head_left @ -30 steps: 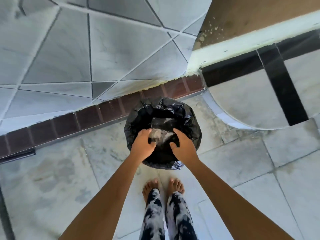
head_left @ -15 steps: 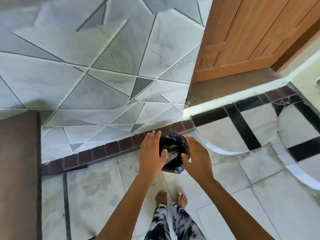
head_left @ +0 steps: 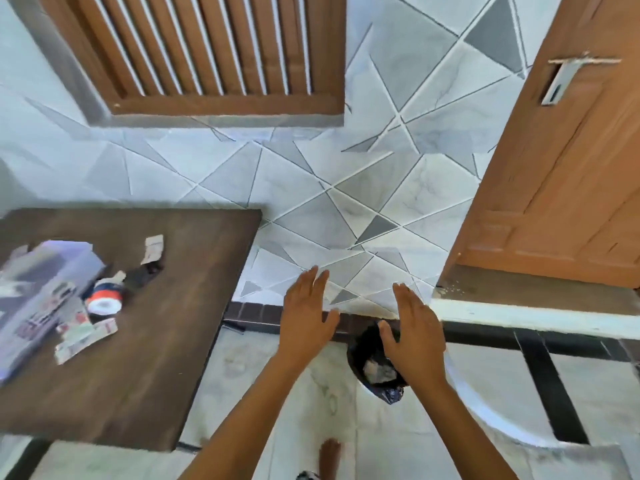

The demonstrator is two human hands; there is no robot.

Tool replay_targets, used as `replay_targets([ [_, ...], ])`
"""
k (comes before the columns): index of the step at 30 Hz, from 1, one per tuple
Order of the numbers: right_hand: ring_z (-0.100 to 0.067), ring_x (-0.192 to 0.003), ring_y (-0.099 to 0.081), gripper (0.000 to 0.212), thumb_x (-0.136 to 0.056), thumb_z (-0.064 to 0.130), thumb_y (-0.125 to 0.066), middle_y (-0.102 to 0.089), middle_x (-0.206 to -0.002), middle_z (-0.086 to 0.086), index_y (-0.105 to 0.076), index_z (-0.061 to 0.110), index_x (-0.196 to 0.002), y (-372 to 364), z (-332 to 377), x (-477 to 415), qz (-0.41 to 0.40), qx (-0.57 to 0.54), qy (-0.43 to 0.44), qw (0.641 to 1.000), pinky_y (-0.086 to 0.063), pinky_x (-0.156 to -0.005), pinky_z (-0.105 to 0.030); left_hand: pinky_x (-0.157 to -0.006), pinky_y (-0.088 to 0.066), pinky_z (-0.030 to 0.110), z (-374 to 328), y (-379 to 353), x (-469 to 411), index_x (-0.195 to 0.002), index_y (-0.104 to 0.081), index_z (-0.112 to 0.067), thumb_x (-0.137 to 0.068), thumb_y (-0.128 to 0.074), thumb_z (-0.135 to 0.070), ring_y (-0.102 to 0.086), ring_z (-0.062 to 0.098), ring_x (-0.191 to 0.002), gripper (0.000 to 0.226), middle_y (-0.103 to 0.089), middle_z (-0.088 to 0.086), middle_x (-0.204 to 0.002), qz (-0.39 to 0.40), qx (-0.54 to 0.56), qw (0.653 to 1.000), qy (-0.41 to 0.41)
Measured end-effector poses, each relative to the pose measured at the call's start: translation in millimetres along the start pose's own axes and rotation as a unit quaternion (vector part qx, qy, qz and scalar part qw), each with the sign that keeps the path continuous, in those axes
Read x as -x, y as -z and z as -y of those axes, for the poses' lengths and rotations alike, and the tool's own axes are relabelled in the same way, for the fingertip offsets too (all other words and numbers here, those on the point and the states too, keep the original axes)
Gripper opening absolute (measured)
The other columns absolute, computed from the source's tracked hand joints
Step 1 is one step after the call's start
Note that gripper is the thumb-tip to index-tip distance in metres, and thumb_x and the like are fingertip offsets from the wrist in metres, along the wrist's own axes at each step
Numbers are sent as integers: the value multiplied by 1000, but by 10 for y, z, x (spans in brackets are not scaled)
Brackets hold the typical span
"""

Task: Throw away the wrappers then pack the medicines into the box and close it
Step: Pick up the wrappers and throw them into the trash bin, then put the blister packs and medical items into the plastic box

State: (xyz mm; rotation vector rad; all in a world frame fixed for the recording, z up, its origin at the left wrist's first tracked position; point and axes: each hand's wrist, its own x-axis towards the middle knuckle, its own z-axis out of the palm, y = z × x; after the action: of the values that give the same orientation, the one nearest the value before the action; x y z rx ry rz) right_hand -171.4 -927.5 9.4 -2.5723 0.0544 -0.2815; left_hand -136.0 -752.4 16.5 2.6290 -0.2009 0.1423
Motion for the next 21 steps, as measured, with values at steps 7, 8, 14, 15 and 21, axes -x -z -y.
replay_targets([
  [7,-28,-140,-29,64,-89,28,-56,-28,-153,-9,-24,15,-144,-232,1034,185,71,-51,124,988,-20,-116,-41,-121,-13,37,617,827,783,-148,-22,-24,-91,-53,-37,-14,20,-148,65,-17,0,-159,-88,-45,989,111],
  [8,-27,-141,-28,65,-90,28,-56,-28,-153,-9,-23,15,-144,-289,1203,216,77,-53,144,985,-20,-116,-39,-121,-14,38,727,941,899,-148,-23,-24,-91,-53,-36,-14,20,-148,66,-18,0,-159,-102,-45,986,127],
  [14,-31,-136,-37,62,-86,28,-56,-37,-148,-12,-31,10,-141,-745,2275,562,111,-67,241,962,-30,-111,-45,-120,-17,39,1493,1587,1593,-147,-23,-25,-90,-52,-37,-14,20,-147,65,-17,0,-159,-155,-56,964,209],
  [15,-31,-136,-37,62,-86,27,-58,-38,-148,-12,-32,10,-140,-858,2490,647,114,-68,254,958,-30,-111,-45,-120,-18,39,1665,1719,1714,-147,-24,-25,-90,-53,-37,-15,21,-147,65,-18,1,-159,-165,-57,959,224],
  [21,-24,-141,-28,64,-89,31,-55,-31,-152,-7,-25,15,-144,-1500,3563,1168,136,-61,281,948,-25,-115,-41,-120,-18,36,2638,2369,2316,-145,-29,-24,-88,-56,-37,-20,20,-146,65,-23,0,-158,-180,-71,948,253],
])
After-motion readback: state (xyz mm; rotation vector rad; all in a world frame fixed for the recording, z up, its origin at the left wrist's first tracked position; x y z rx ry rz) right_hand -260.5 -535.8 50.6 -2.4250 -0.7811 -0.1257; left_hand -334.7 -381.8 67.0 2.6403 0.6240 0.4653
